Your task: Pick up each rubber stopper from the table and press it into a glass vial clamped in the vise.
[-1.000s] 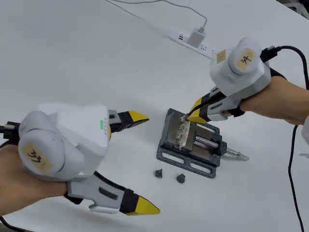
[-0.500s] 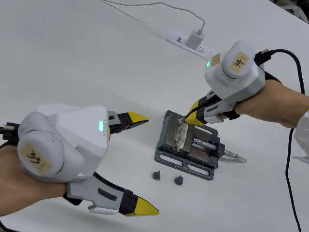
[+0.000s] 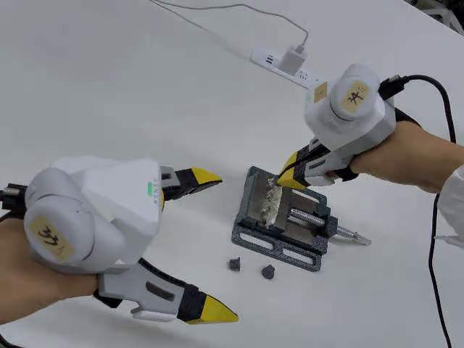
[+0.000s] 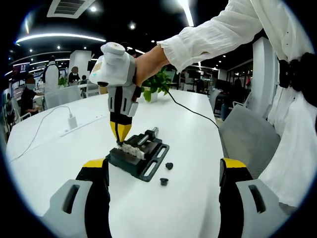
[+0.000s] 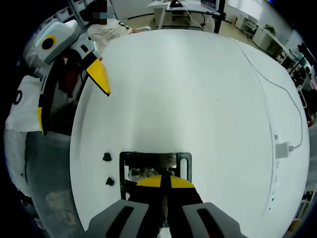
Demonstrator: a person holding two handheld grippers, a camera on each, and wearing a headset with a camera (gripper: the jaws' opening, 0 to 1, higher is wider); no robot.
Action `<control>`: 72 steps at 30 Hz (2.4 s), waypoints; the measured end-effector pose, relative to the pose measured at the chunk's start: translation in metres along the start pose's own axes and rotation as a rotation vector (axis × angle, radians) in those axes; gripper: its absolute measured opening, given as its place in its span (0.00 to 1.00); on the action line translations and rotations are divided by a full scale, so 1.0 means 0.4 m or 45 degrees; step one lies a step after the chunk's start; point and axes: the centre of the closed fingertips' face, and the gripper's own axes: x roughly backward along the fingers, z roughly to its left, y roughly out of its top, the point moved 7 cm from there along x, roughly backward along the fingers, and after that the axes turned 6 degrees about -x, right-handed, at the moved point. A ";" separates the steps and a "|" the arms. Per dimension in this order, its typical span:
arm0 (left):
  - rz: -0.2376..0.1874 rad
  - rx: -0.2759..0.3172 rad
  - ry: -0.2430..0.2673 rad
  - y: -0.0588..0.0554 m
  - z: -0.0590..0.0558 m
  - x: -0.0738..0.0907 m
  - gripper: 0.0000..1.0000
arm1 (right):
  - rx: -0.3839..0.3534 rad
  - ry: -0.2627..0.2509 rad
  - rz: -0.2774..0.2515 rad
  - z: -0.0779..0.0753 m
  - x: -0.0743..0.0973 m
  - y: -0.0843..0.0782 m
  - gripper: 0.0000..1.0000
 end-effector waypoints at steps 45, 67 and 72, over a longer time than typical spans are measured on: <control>0.038 -0.030 0.016 0.025 -0.025 0.035 0.91 | -0.015 -0.087 -0.075 -0.005 0.001 -0.008 0.01; 0.059 -0.044 0.008 0.027 -0.034 0.041 0.91 | -0.120 -0.120 -0.232 -0.020 0.043 -0.013 0.05; 0.061 -0.047 0.001 0.030 -0.038 0.040 0.90 | -0.161 -0.153 -0.302 0.000 0.073 -0.018 0.09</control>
